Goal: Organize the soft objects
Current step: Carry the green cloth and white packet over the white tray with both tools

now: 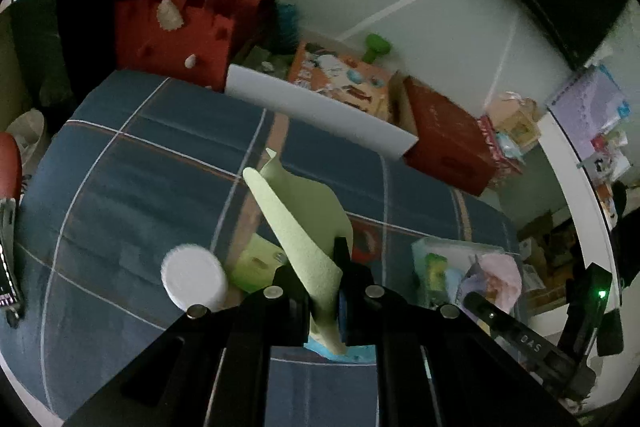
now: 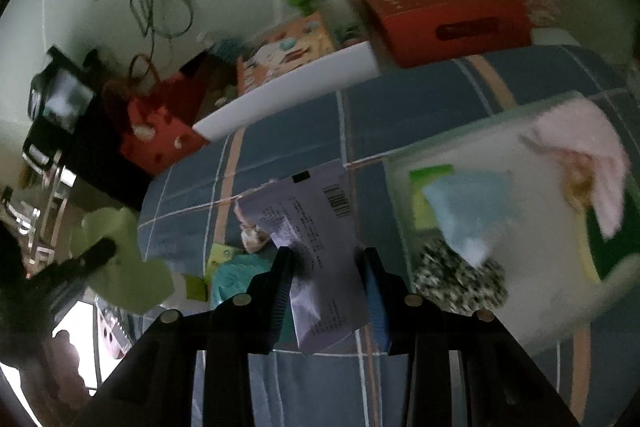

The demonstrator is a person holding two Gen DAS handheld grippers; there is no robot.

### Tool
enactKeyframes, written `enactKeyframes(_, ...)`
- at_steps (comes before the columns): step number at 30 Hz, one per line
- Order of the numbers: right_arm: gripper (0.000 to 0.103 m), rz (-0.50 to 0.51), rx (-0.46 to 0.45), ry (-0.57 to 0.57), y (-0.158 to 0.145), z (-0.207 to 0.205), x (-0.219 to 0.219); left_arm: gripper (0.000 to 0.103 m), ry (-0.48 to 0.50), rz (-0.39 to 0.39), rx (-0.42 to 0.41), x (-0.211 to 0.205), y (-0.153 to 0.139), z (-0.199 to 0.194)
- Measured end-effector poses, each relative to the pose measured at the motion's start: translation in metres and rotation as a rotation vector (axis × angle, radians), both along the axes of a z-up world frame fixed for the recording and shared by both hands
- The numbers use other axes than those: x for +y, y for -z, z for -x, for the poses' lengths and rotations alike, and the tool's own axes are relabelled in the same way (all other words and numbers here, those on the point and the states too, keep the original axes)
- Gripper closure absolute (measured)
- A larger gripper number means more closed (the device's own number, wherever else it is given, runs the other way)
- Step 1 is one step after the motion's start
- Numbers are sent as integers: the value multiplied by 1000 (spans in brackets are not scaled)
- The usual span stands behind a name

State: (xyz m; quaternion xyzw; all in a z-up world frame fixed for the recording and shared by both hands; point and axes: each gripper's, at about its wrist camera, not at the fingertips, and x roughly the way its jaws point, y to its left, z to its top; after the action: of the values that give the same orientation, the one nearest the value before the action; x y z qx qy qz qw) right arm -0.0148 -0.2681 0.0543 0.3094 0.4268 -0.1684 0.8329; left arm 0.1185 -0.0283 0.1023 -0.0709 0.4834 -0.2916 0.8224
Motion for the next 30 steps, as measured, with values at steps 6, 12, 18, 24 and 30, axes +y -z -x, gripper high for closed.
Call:
enactKeyframes(6,65,96,28,90,0,26,-3,93,-14,30,-43,-7,1,37)
enactKeyframes(12,65,121,20,113,3,36,-13,93,10,5,-73,-29,7,51)
enactKeyframes(18,65,98,49,152,17,46,-31,93,32,-7,-83,-53,10,57)
enactKeyframes(24,65,106,62,213,19,63,-50,93,91,-9,-100,-77,14,70)
enactKeyframes(30,65,98,71,283,20,80,-67,93,142,-22,-117,-94,18,83)
